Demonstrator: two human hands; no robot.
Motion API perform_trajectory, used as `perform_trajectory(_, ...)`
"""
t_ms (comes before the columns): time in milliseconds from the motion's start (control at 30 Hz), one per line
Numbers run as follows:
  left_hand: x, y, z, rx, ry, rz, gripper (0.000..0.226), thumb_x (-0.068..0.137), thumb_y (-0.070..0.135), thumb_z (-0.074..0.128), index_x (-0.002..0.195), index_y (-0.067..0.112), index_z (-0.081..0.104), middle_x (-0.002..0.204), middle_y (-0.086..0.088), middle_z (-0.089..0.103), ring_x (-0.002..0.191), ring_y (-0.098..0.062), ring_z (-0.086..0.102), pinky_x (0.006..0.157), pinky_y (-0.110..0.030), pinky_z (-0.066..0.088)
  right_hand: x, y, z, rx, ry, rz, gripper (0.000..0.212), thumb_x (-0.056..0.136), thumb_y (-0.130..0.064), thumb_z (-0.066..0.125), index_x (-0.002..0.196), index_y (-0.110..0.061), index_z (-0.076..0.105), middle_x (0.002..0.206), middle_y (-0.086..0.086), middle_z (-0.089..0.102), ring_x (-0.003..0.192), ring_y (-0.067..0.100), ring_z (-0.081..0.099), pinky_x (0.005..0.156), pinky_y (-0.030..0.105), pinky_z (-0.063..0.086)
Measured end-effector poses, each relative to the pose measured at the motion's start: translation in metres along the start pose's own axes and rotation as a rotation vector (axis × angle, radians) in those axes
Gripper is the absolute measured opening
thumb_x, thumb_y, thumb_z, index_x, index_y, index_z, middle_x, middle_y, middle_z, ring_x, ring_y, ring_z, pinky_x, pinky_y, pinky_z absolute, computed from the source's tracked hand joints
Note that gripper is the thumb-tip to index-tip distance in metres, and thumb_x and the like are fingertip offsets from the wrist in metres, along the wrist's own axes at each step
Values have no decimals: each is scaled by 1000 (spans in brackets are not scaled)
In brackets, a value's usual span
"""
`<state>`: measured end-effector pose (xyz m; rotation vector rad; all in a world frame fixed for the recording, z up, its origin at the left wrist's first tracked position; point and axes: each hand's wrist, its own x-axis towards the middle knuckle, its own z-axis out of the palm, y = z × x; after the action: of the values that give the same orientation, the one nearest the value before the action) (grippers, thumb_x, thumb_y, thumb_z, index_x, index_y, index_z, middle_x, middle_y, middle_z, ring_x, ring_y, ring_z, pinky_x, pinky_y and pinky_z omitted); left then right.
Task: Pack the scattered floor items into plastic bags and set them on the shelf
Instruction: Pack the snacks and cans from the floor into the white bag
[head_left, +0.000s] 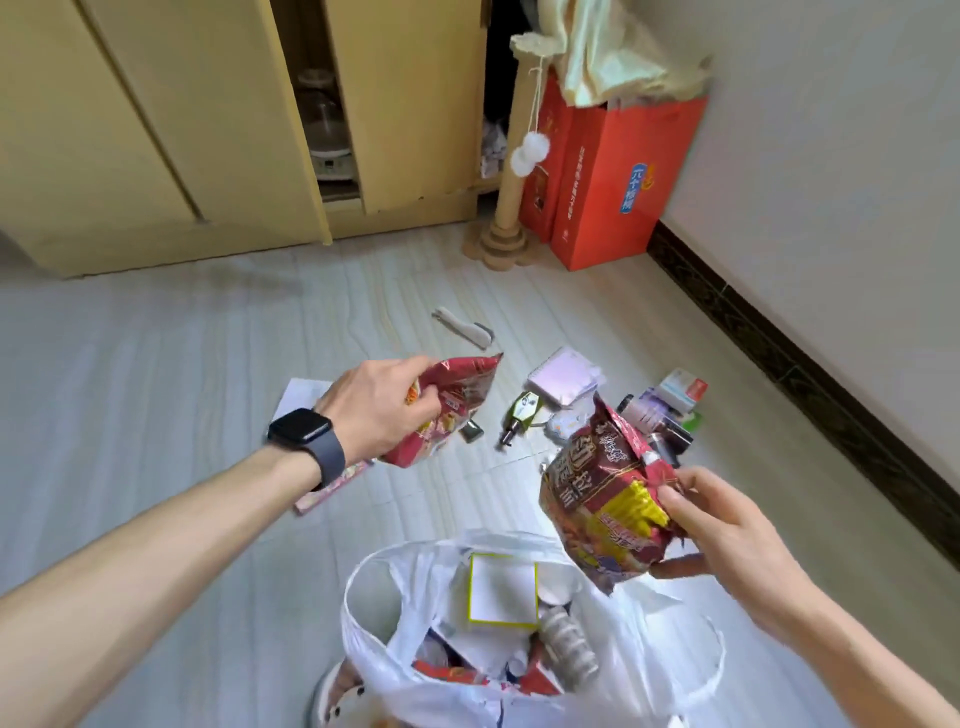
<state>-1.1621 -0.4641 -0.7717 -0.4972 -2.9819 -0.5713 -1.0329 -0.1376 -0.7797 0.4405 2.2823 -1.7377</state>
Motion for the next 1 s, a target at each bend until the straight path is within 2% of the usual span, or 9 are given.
perform_trajectory(67, -23, 30, -2, 15, -38, 100, 43, 82, 45, 37, 114, 30, 61, 93, 0, 70, 87, -30, 64, 67, -33, 48, -28, 14, -5, -65, -47, 20, 16, 99, -18, 56, 97, -3, 57, 92, 25, 61, 70, 18, 65, 60, 45, 61)
perform_trajectory(233, -48, 74, 0, 173, -160, 270, 42, 85, 45, 32, 117, 29, 55, 97, 3, 67, 86, -29, 62, 68, -39, 52, -50, 58, 2, -508, -273, -155, 10, 100, -29, 54, 90, -29, 51, 83, -7, 64, 76, 19, 61, 74, 48, 54)
perform_trajectory(467, -51, 98, -1, 234, -216, 289, 46, 82, 46, 27, 115, 26, 52, 95, 1, 65, 84, -31, 60, 68, -40, 52, -13, 76, 27, -467, -585, -3, 14, 99, -22, 57, 85, -23, 57, 86, -8, 60, 76, 11, 56, 76, 39, 56)
perform_trajectory(533, -53, 96, 1, 239, -212, 289, 43, 83, 45, 28, 115, 27, 52, 96, 2, 66, 84, -30, 61, 68, -40, 52, 1, 82, 40, -488, -541, 6, 6, 96, -27, 62, 92, -23, 62, 97, -3, 64, 79, 13, 60, 77, 39, 58)
perform_trajectory(667, -58, 92, 6, 230, -252, 263, 31, 91, 40, 39, 115, 26, 53, 95, 1, 67, 85, -29, 62, 69, -40, 53, 14, 86, 63, -616, -341, -75, 28, 91, -44, 65, 109, -22, 62, 109, -3, 66, 92, 15, 61, 74, 28, 49)
perform_trajectory(767, -60, 90, 12, 196, -299, 233, 31, 93, 42, 41, 121, 30, 51, 96, 2, 66, 86, -28, 62, 71, -37, 53, 11, 92, 71, -623, -301, -120, 32, 95, -49, 58, 106, -20, 66, 103, -3, 69, 95, 15, 63, 82, 30, 49)
perform_trajectory(867, -59, 90, 21, 165, -311, 219, 34, 94, 44, 43, 126, 35, 50, 98, 1, 66, 89, -27, 63, 69, -32, 48, 5, 101, 62, -406, -231, -44, 32, 93, -56, 55, 97, -26, 68, 96, -11, 71, 90, 6, 65, 85, 32, 53)
perform_trajectory(933, -57, 92, 27, 133, -331, 221, 35, 93, 45, 43, 127, 36, 51, 98, 0, 66, 90, -26, 63, 72, -34, 51, 0, 109, 47, -262, -76, -34, 27, 94, -54, 55, 94, -29, 67, 96, -13, 71, 95, 8, 66, 84, 34, 53)
perform_trajectory(1000, -55, 97, 31, 108, -345, 237, 35, 92, 44, 44, 126, 37, 53, 97, 2, 67, 89, -23, 63, 74, -35, 53, -5, 123, 30, -327, 213, -36, 26, 92, -51, 59, 107, -30, 62, 115, -10, 65, 114, 14, 58, 90, 31, 45)
